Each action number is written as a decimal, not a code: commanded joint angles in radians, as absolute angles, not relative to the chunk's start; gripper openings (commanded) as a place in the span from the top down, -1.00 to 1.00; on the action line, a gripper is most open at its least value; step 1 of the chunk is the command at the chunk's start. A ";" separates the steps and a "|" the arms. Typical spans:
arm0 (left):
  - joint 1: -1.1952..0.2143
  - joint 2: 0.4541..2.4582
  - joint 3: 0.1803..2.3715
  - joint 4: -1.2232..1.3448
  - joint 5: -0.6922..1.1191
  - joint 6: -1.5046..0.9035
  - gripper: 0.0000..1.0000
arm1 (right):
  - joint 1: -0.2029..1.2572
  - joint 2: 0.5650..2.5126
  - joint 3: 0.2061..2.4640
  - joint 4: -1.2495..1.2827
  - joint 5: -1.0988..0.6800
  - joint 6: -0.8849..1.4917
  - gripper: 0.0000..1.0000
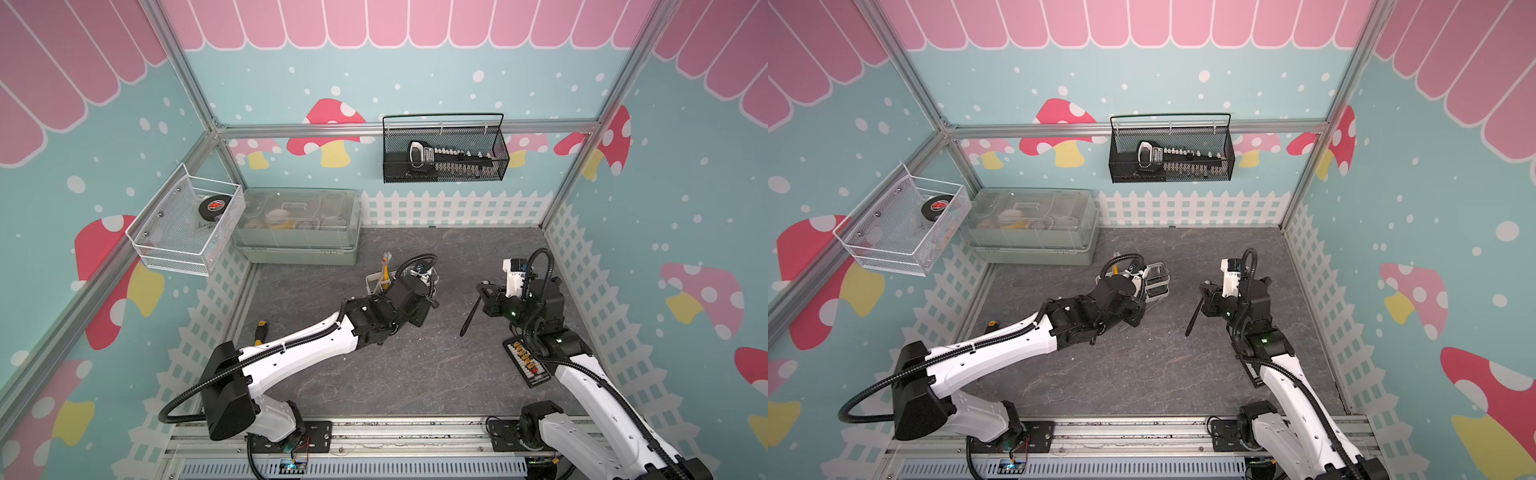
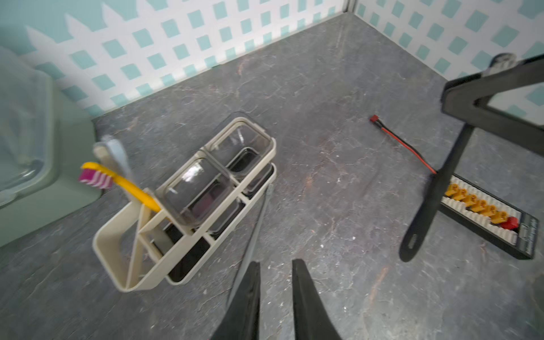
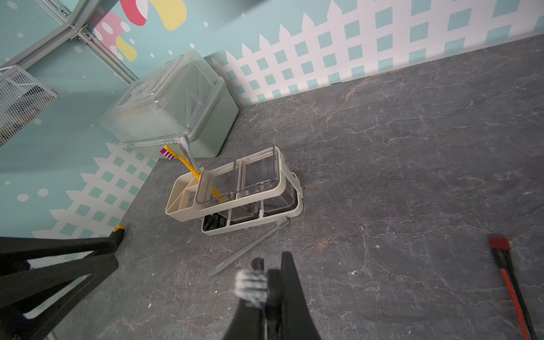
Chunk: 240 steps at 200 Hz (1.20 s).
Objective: Place the toothbrush into the toothbrush holder
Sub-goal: Pick up the toothbrush from the center of the board, then place the toothbrush in the toothbrush holder.
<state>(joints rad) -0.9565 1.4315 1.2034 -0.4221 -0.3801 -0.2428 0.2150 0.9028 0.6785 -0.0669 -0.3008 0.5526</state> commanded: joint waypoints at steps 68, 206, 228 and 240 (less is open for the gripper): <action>-0.830 1.193 0.900 -0.313 -0.656 -0.329 0.54 | 0.313 1.132 0.886 0.050 -0.346 0.502 1.00; -0.528 1.210 0.682 -0.198 -0.536 -0.441 0.49 | 0.571 1.594 1.322 0.118 -0.289 0.359 1.00; -0.498 1.209 0.665 -0.182 -0.506 -0.460 0.49 | 0.595 1.620 1.323 0.146 -0.287 0.346 1.00; -0.480 1.216 0.657 -0.174 -0.479 -0.473 0.49 | 0.605 1.632 1.319 0.170 -0.290 0.336 1.00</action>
